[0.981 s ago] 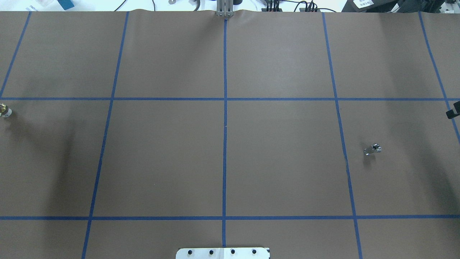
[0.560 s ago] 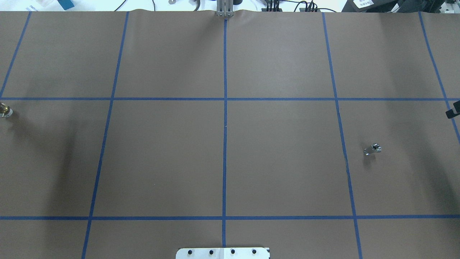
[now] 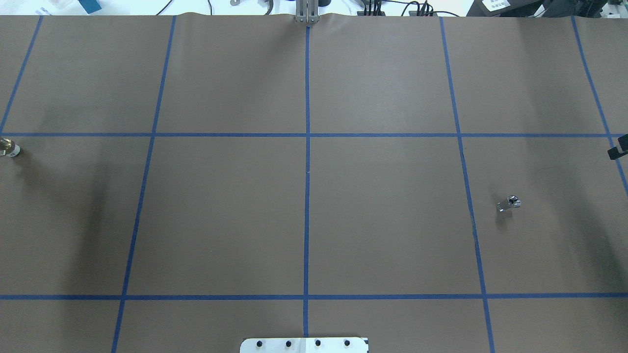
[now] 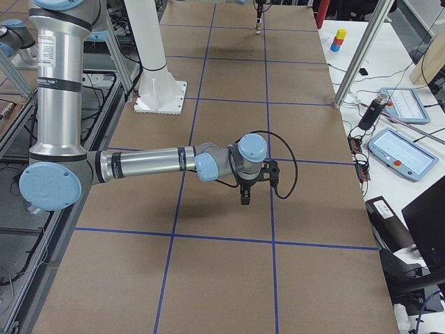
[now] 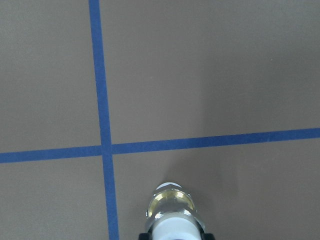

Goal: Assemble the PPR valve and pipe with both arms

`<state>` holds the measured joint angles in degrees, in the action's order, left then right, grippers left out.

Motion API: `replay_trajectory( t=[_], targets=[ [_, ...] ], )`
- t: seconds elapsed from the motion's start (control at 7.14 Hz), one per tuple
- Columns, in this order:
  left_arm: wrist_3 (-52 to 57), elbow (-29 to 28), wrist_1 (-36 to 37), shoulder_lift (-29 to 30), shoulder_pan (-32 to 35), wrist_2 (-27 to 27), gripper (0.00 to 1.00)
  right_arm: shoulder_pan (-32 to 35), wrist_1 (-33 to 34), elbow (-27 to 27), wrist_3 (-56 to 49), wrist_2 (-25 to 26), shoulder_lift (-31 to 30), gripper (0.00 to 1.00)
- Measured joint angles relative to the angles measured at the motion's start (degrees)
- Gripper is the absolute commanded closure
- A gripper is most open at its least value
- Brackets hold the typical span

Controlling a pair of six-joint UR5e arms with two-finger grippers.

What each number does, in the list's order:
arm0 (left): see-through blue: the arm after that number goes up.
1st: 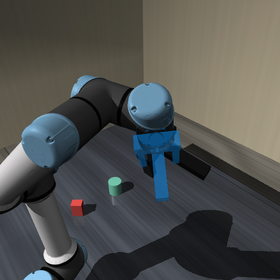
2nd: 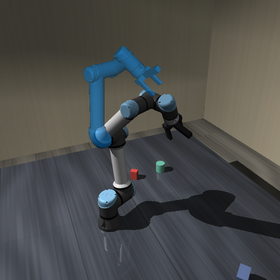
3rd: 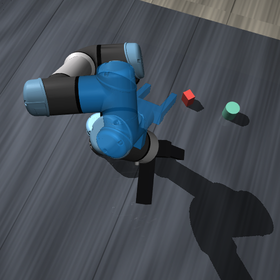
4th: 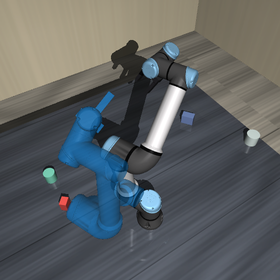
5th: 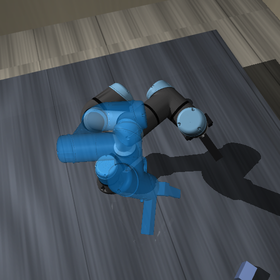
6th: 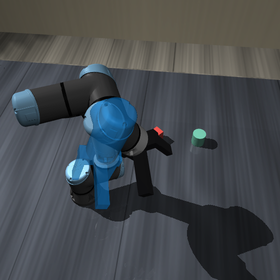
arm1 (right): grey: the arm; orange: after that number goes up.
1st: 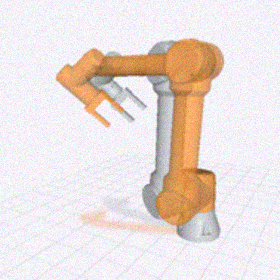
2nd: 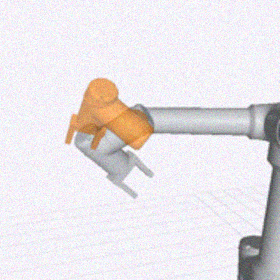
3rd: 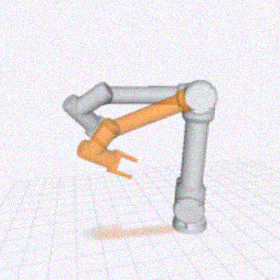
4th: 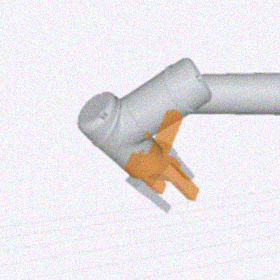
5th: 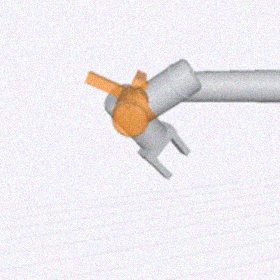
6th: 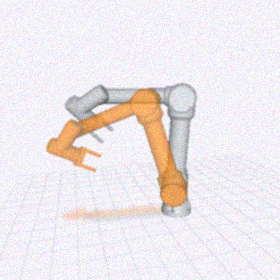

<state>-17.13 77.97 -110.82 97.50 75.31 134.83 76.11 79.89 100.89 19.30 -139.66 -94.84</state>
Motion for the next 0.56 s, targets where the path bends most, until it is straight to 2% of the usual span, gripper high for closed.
replay_trajectory(
  t=[0.28,0.56],
  targets=[
    [-2.0,4.8,3.5,1.0,1.2,1.5,1.0,0.0,0.0,0.0,0.0,0.0,0.0,0.0],
    [-11.1,15.4,8.4,2.6,-0.3,1.6,1.0,0.0,0.0,0.1,0.0,0.0,0.1,0.0]
  ],
)
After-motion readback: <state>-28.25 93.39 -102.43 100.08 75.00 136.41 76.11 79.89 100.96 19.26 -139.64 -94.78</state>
